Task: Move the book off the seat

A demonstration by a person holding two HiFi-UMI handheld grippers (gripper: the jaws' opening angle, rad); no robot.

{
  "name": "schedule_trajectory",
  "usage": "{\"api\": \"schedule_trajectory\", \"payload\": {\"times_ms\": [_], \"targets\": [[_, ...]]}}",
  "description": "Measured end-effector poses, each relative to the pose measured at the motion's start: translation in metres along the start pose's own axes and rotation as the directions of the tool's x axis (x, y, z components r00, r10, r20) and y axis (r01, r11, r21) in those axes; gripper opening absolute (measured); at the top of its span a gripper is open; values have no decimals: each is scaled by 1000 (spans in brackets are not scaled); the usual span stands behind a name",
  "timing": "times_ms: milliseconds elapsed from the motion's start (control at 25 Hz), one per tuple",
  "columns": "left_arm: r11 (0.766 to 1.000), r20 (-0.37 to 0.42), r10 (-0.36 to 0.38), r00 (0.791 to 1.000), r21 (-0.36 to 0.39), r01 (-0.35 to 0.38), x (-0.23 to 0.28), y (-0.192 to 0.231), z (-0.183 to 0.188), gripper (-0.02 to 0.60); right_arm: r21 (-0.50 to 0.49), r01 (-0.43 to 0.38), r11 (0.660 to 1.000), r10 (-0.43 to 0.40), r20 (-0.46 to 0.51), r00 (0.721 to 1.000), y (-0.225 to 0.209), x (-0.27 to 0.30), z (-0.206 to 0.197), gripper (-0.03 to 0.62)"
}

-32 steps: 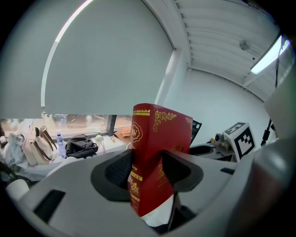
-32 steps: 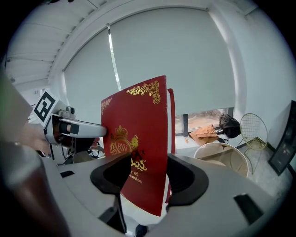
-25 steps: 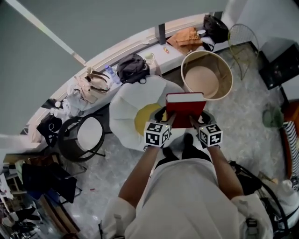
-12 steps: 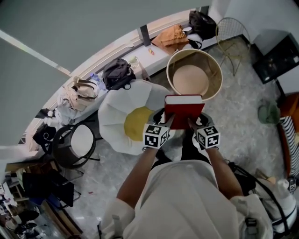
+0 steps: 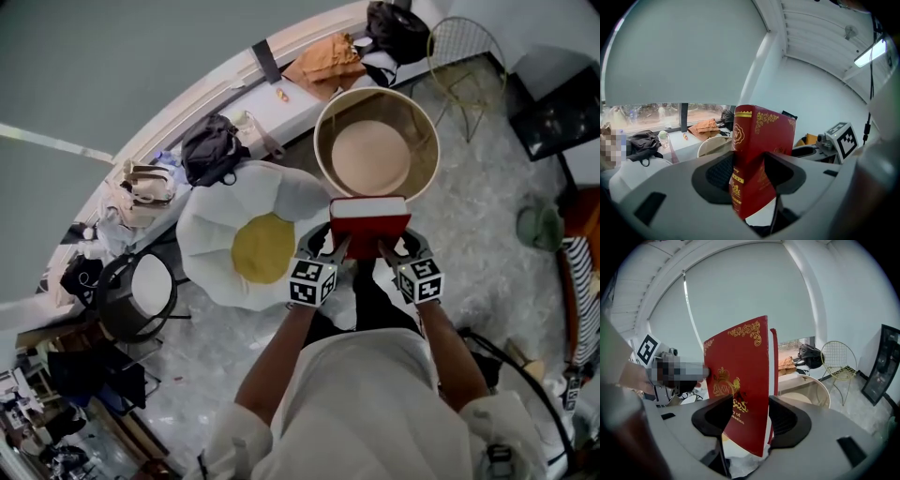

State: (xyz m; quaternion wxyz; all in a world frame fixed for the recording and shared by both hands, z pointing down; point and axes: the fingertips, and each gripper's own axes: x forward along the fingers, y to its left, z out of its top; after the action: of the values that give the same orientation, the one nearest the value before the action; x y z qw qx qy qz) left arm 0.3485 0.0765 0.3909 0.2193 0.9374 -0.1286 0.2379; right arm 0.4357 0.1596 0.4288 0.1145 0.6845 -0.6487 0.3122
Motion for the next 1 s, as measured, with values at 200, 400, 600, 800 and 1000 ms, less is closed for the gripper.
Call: {"api": "schedule_trajectory", "payload": {"times_ms": [200, 400, 600, 800, 1000], "targets": [[1000, -29, -13, 999, 1, 13, 68, 5, -9, 196, 10, -5, 1000, 6, -51, 999, -56, 27, -15, 258], [1000, -61, -23, 998, -10, 22, 135, 17, -23, 196, 26, -12, 1000, 15, -100, 995, -111, 62, -38, 258], [1000, -87, -20, 996, -26, 18, 201, 40, -45, 196, 46, -25, 999, 30, -130, 991, -160, 110, -64, 258], [999, -100, -10, 995, -38, 6, 261, 67, -69, 196, 65, -52, 996, 64, -189, 980, -201, 158, -93, 258], [999, -143, -9, 990, -55, 1, 322, 90, -97, 196, 89, -60, 994, 80, -239, 968, -243, 201, -126, 258]]}}
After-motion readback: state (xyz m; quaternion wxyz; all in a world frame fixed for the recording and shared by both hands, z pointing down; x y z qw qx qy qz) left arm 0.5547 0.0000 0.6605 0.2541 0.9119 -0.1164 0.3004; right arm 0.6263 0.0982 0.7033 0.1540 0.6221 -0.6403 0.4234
